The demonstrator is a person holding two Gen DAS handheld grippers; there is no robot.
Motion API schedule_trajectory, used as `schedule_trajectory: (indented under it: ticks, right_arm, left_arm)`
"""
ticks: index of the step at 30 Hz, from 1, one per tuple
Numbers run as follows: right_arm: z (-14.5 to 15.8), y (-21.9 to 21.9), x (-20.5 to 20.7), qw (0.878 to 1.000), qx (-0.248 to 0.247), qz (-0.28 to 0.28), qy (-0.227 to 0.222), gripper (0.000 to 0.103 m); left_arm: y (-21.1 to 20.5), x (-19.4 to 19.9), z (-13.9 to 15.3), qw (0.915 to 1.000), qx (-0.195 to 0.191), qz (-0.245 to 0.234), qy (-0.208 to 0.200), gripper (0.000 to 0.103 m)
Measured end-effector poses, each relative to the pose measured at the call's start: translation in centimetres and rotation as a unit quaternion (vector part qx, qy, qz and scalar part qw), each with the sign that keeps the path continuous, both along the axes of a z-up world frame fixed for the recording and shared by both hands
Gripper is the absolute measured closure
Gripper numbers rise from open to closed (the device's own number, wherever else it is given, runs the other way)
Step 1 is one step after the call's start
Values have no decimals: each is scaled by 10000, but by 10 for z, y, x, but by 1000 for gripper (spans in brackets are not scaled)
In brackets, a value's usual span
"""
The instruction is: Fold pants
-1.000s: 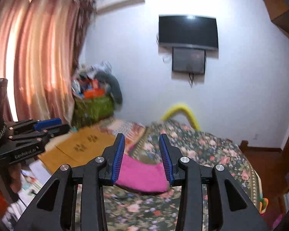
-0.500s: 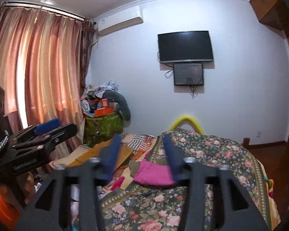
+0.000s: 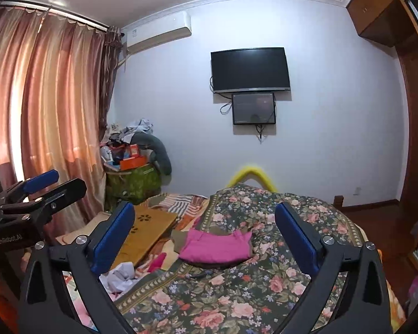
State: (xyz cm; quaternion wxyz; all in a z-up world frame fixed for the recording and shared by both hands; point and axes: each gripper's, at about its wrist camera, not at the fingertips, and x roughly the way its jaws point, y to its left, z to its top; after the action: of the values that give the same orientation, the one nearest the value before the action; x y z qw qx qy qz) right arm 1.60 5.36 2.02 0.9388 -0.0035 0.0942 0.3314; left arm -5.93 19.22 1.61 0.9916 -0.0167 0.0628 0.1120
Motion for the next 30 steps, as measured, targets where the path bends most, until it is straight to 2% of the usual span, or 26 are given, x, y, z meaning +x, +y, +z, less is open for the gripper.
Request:
schedule_trajectory:
  ticks: [16,30]
  right_arm:
    - [2,-8,-8,9999,67,-69,-35,1]
    - [0,-6,-10,9998,-51,-175,-24,1]
  left_arm:
    - [-7,5,-8,9998,102,-122,88,0]
    - [-3,9,-10,9997,-43,-178,141,0]
